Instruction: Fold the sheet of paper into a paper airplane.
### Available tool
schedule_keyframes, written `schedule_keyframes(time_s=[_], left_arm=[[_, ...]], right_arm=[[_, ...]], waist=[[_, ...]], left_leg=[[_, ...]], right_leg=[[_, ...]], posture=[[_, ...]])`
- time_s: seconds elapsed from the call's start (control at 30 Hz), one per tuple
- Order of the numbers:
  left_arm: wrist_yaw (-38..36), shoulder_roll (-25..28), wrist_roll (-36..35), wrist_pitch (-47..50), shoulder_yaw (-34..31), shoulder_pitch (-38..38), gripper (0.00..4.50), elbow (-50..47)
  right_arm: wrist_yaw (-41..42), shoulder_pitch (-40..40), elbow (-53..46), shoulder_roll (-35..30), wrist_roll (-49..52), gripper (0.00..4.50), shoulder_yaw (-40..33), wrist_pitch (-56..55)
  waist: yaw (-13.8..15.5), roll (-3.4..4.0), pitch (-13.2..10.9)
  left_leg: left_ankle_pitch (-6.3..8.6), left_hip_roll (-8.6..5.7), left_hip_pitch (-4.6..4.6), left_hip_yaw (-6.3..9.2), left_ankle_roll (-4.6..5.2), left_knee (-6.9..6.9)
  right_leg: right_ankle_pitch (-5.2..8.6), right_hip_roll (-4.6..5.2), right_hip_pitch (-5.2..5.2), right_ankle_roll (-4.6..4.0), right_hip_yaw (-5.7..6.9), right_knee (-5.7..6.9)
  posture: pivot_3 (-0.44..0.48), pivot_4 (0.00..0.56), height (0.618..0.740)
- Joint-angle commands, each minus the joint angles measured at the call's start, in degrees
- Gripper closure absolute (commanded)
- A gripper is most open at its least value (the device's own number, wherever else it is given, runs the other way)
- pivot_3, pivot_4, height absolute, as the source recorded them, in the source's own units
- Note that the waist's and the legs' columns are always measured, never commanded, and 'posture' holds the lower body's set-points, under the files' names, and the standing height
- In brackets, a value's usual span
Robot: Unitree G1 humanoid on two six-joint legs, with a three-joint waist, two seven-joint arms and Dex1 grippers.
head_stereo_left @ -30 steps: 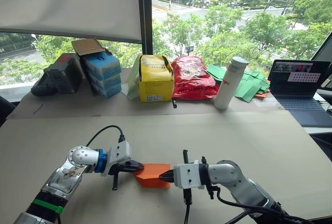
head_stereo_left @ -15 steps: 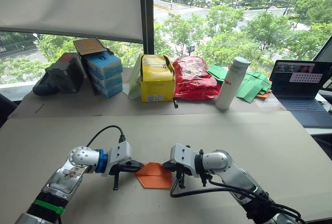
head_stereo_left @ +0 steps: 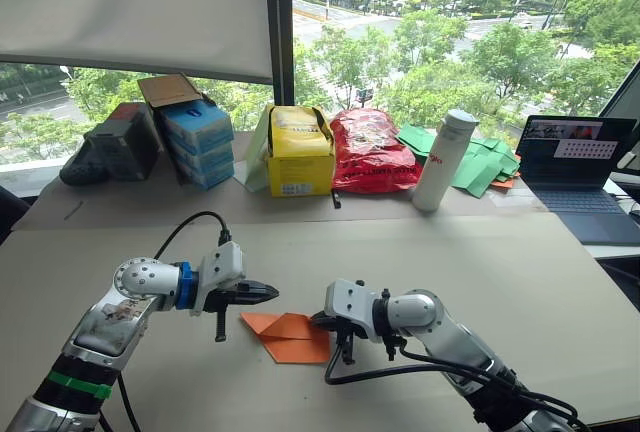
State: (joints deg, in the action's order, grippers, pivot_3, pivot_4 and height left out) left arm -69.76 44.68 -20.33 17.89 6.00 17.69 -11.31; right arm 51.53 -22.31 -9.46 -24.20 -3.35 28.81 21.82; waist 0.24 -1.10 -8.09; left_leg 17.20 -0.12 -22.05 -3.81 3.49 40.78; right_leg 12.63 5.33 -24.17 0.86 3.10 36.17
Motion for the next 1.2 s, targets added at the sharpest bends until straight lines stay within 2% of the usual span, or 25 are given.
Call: schedule_keyframes(time_s=[0.03, 0.53, 0.63, 0.73, 0.83, 0.93, 1.07, 1.2], left_arm=[[0.3, -0.2, 0.8, -0.2, 1.5, -2.1, 4.49, -1.2], [0.1, -2.2, 10.4, -11.9, 7.4, -3.1, 4.49, 11.1], [0.1, -2.7, 10.3, -11.9, 7.6, -3.6, 4.49, 11.0], [0.3, -3.0, 10.5, -11.9, 7.9, -3.9, 4.49, 10.4], [0.3, -3.3, 10.7, -12.0, 8.1, -4.2, 4.49, 10.3], [0.2, -3.2, 11.0, -12.2, 8.1, -4.5, 4.49, 10.5], [0.1, -3.0, 11.2, -12.6, 8.0, -4.7, 4.49, 10.8], [0.1, -3.1, 11.4, -13.1, 8.1, -4.7, 4.49, 11.2]], right_arm=[[-0.1, 0.7, 2.0, -0.9, -1.7, 4.48, 1.2, 1.4], [-1.2, 1.1, 0.1, -1.0, -1.8, 4.48, 1.1, 2.1], [-2.5, 1.0, -0.1, -0.2, -1.6, 3.61, 0.4, 2.3], [-3.3, 0.9, -1.3, 0.1, -1.1, 2.54, -0.4, 2.8], [-4.6, 0.6, -5.2, 1.3, 2.2, 1.55, -4.2, 3.0], [-2.7, 1.0, -10.7, 1.9, 7.2, 1.55, -6.7, 2.4], [-0.7, 1.6, -14.0, 0.4, 8.1, 1.55, -5.2, 0.5], [0.1, 1.2, -10.5, -0.6, 4.7, 2.72, -1.0, -1.1]], waist=[[-0.1, 0.03, 0.0], [0.0, 0.02, 0.0], [0.0, 0.02, 0.0], [0.0, 0.03, 0.0], [0.0, 0.02, 0.0], [0.1, 0.04, 0.0], [0.0, 0.05, 0.0], [0.0, 0.05, 0.0]], left_leg=[[-0.04, 0.00, 0.02, 0.00, -0.07, -0.01], [0.05, -0.01, 0.02, -0.01, 0.08, -0.02], [0.05, 0.00, 0.04, 0.00, 0.08, -0.02], [0.05, 0.00, 0.04, 0.00, 0.09, -0.02], [0.06, 0.00, 0.02, -0.01, 0.09, -0.02], [0.06, 0.00, -0.07, 0.00, 0.10, -0.02], [0.09, 0.01, -0.04, 0.02, 0.15, -0.02], [0.10, 0.01, -0.03, 0.01, 0.17, -0.02]], right_leg=[[0.00, -0.01, 0.00, 0.00, -0.01, 0.00], [0.00, -0.02, -0.01, -0.01, 0.01, 0.00], [0.00, 0.01, 0.00, -0.01, 0.01, 0.01], [0.00, 0.01, 0.00, -0.01, 0.00, 0.00], [0.00, 0.02, -0.01, -0.01, 0.00, -0.01], [-0.01, 0.04, -0.08, -0.01, 0.00, -0.01], [0.00, 0.04, -0.06, -0.01, 0.01, -0.03], [0.00, 0.03, -0.05, -0.01, 0.03, -0.02]], posture=[[0.000, 0.150, 0.740], [0.000, 0.150, 0.740], [0.000, 0.150, 0.740], [0.000, 0.150, 0.740], [0.000, 0.150, 0.740], [0.000, 0.150, 0.740], [0.000, 0.150, 0.740], [0.000, 0.150, 0.740]])
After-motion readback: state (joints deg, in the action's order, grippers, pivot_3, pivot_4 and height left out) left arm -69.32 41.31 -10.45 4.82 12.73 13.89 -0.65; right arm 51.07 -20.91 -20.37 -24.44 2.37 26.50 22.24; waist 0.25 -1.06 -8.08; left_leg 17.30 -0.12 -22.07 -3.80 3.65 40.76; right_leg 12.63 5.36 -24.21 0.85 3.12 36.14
